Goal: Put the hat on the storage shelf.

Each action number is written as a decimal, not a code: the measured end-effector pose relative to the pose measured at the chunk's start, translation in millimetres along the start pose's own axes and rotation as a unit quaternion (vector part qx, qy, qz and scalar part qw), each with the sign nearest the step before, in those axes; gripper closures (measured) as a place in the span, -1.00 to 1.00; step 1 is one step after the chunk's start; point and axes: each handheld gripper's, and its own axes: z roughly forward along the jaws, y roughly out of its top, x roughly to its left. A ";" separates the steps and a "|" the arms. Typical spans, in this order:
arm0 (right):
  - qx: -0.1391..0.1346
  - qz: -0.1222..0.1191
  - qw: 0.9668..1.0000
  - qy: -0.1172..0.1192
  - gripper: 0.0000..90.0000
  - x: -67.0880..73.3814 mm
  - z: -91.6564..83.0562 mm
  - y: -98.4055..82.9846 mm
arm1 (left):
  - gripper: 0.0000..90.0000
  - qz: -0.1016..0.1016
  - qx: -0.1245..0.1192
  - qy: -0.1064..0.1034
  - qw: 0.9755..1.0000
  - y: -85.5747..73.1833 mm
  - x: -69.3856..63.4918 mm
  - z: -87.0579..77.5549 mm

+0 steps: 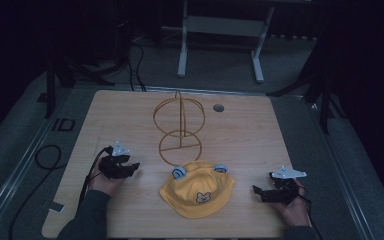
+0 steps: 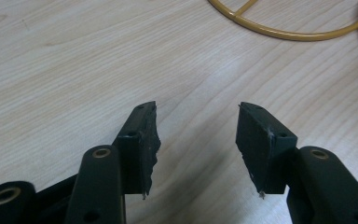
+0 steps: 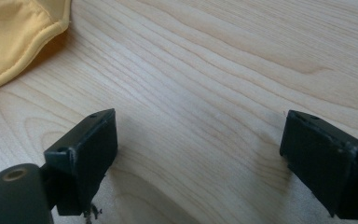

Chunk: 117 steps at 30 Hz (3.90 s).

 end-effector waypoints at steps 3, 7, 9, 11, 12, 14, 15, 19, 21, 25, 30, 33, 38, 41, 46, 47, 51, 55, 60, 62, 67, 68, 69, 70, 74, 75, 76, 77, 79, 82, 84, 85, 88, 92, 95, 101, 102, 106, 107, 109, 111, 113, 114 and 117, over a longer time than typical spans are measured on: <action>0.000 0.000 1.000 0.000 -0.75 0.0 0.0 0.0 | 0.09 -0.003 0.000 -0.006 1.000 1.6 0.6 -3.5; 0.000 0.000 1.000 0.000 -0.75 0.0 0.0 0.0 | 0.10 0.003 0.007 -0.008 1.000 6.3 -0.8 -10.3; 0.000 0.000 1.000 0.000 -0.75 0.0 0.0 0.0 | 0.10 0.010 0.010 -0.011 1.000 9.4 -3.6 -13.3; 0.000 0.000 1.000 0.000 -0.75 0.0 0.0 0.0 | 0.11 0.013 0.012 -0.012 1.000 11.2 -4.9 -14.4; 0.000 0.000 1.000 0.000 -0.75 0.0 0.0 0.0 | 0.11 0.014 0.012 -0.014 1.000 12.1 -4.9 -14.8; 0.000 0.000 1.000 0.000 -0.75 0.0 0.0 0.0 | 0.14 0.013 0.013 -0.018 1.000 14.0 -4.9 -16.0; 0.000 0.000 1.000 0.000 -0.75 0.0 0.0 0.0 | 0.14 0.013 0.012 -0.019 1.000 14.9 -4.9 -16.8; 0.000 0.000 1.000 0.000 -0.75 0.0 0.0 0.0 | 0.15 0.013 0.013 -0.025 1.000 19.2 -4.6 -21.1; 0.000 0.000 1.000 0.000 -0.75 0.0 0.0 0.0 | 0.16 0.013 0.016 -0.029 0.999 21.0 -4.1 -23.2; 0.000 0.000 1.000 0.000 -0.75 0.0 0.0 0.0 | 0.16 0.013 0.020 -0.033 0.999 24.0 -2.3 -26.8; 0.000 0.000 1.000 0.000 -0.75 -0.1 0.0 0.0 | 0.17 0.020 0.035 -0.034 0.999 27.2 -2.8 -30.7; 0.000 0.000 1.000 0.000 -0.75 0.0 0.0 0.0 | 0.17 0.021 0.036 -0.038 0.998 29.3 -4.0 -33.3; 0.000 0.000 1.000 0.000 -0.75 0.0 0.0 0.0 | 0.17 0.027 0.040 -0.040 0.998 33.6 -6.4 -37.2; 0.000 0.000 1.000 0.000 -0.75 0.0 0.0 0.0 | 0.16 0.028 0.038 -0.041 0.998 36.6 -7.0 -39.5; 0.000 0.000 1.000 0.000 -0.75 0.0 0.0 0.0 | 0.16 0.030 0.038 -0.045 0.998 40.3 -7.4 -42.9; 0.000 0.000 1.000 0.000 -0.75 0.0 0.0 0.0 | 0.16 0.032 0.038 -0.045 0.998 42.0 -8.3 -44.4; 0.000 0.000 1.000 0.000 -0.75 0.0 0.0 0.0 | 0.16 0.034 0.039 -0.048 0.997 45.0 -9.5 -47.1; 0.000 0.000 1.000 0.000 -0.75 0.0 0.0 0.0 | 0.16 0.033 0.042 -0.047 0.997 47.7 -10.3 -49.0; 0.000 0.000 1.000 0.000 -0.75 0.0 0.0 0.0 | 0.16 0.033 0.044 -0.047 0.997 52.3 -9.7 -51.7; 0.000 0.000 1.000 0.000 -0.75 0.0 0.0 0.0 | 0.16 0.033 0.044 -0.050 0.997 54.2 -10.2 -53.1; 0.000 0.000 1.000 0.000 -0.75 0.0 0.0 0.0 | 0.16 0.040 0.047 -0.054 0.997 57.2 -12.2 -54.0; 0.000 0.000 1.000 0.000 -0.75 0.0 0.0 0.0 | 0.16 0.040 0.047 -0.054 0.997 57.2 -12.2 -54.0; 0.000 0.000 1.000 0.000 -0.75 0.0 0.0 0.0 | 0.16 0.041 0.048 -0.059 0.996 58.1 -13.5 -53.1; 0.000 0.000 1.000 0.000 -0.75 0.0 0.0 0.0 | 0.16 0.044 0.048 -0.060 0.996 58.7 -14.0 -52.8; 0.000 0.001 1.000 0.000 -0.75 0.0 0.0 0.0 | 0.16 0.053 0.050 -0.067 0.995 61.0 -16.4 -52.6; 0.000 0.001 1.000 0.000 -0.75 0.0 0.0 0.0 | 0.16 0.055 0.050 -0.069 0.995 61.7 -17.0 -52.9; 0.000 0.001 1.000 0.000 -0.75 0.0 0.0 0.0 | 0.16 0.059 0.050 -0.071 0.995 62.5 -17.2 -53.4; 0.000 0.001 1.000 0.000 -0.75 0.0 0.0 0.0 | 0.16 0.058 0.049 -0.072 0.994 63.2 -17.9 -53.9; 0.000 0.001 1.000 0.000 -0.75 0.0 0.0 0.0 | 0.16 0.061 0.046 -0.076 0.994 64.4 -18.8 -54.8; 0.000 0.001 1.000 0.000 -0.75 0.1 0.0 0.0 | 0.16 0.070 0.046 -0.077 0.993 66.1 -20.9 -56.1; 0.000 0.001 1.000 0.000 -0.75 0.1 0.0 0.0 | 0.17 0.074 0.046 -0.080 0.993 67.2 -22.2 -56.6; 0.000 0.001 1.000 0.000 -0.75 0.0 0.0 0.0 | 0.17 0.076 0.048 -0.079 0.993 68.0 -22.5 -56.8; 0.000 0.001 1.000 0.000 -0.75 0.0 0.0 0.0 | 0.17 0.078 0.049 -0.082 0.992 70.3 -23.8 -57.7; 0.000 0.001 1.000 0.000 -0.75 0.1 0.0 0.0 | 0.18 0.078 0.050 -0.085 0.992 72.4 -25.0 -59.0; 0.000 0.001 1.000 0.000 -0.75 0.0 0.0 0.0 | 0.19 0.083 0.051 -0.088 0.991 74.4 -26.6 -60.6; 0.000 0.002 1.000 0.000 -0.75 0.1 -0.1 0.0 | 0.20 0.087 0.051 -0.093 0.991 76.7 -28.3 -62.7; 0.000 0.002 1.000 0.000 -0.75 0.2 -0.1 0.0 | 0.20 0.090 0.051 -0.094 0.990 77.5 -29.4 -63.1; 0.000 0.002 1.000 0.000 -0.75 0.1 -0.1 0.0 | 0.19 0.095 0.053 -0.097 0.989 79.4 -31.9 -64.0; 0.000 0.002 1.000 0.000 -0.75 0.2 -0.1 0.0 | 0.19 0.095 0.053 -0.097 0.989 79.9 -32.6 -64.2; 0.000 0.002 1.000 0.000 -0.75 0.1 -0.1 0.0 | 0.19 0.098 0.053 -0.099 0.989 80.9 -34.3 -64.5; 0.000 0.002 1.000 0.000 -0.75 0.1 -0.1 0.0 | 0.19 0.102 0.054 -0.100 0.988 82.3 -35.5 -65.2; 0.000 0.002 1.000 0.000 -0.75 0.2 -0.1 0.0 | 0.19 0.103 0.054 -0.103 0.988 83.4 -36.4 -65.8; 0.000 0.002 1.000 0.000 -0.75 0.1 -0.1 0.0 | 0.19 0.103 0.054 -0.104 0.988 83.9 -36.7 -65.8; 0.000 0.002 1.000 0.000 -0.75 0.1 0.0 0.0 | 0.19 0.104 0.055 -0.105 0.987 85.1 -37.1 -66.4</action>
